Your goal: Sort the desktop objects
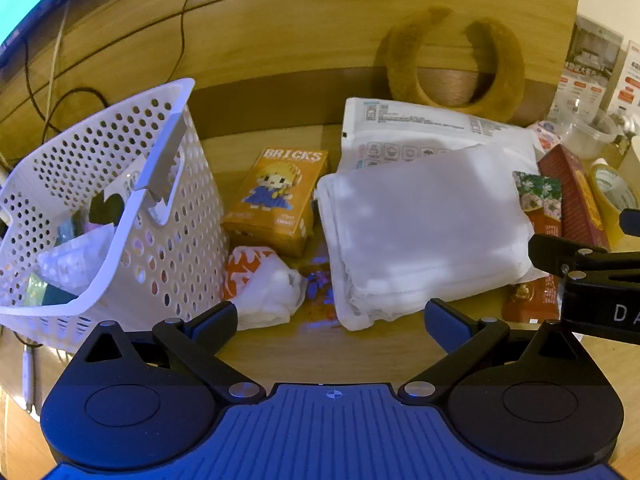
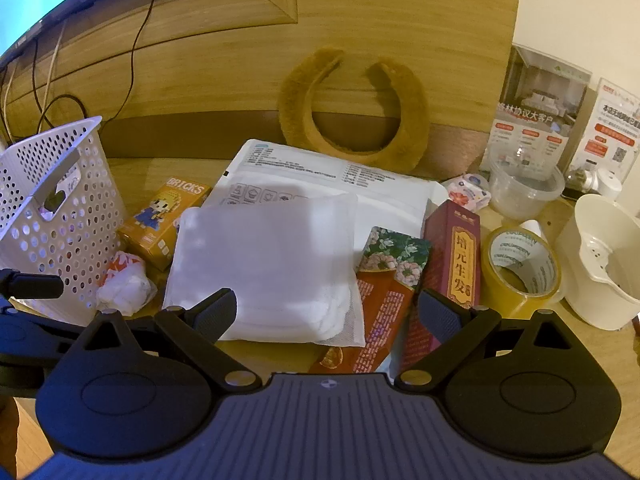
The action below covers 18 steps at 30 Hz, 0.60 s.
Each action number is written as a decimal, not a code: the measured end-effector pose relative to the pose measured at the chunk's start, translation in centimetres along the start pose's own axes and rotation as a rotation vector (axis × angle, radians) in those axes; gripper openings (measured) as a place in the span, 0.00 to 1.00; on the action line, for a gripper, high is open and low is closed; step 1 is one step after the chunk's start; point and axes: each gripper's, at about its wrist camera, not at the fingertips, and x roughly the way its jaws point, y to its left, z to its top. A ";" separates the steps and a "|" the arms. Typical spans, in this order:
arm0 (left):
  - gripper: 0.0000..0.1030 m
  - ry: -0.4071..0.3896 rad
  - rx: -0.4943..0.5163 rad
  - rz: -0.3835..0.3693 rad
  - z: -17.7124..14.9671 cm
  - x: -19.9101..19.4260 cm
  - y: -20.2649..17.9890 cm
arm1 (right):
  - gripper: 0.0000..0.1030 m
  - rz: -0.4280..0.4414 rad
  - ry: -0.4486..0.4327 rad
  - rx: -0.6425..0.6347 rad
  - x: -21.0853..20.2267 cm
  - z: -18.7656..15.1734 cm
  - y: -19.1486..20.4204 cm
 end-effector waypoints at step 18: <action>1.00 0.010 0.016 -0.005 -0.7 1.5 -0.1 | 0.95 -0.005 0.019 0.000 0.9 -0.3 -0.1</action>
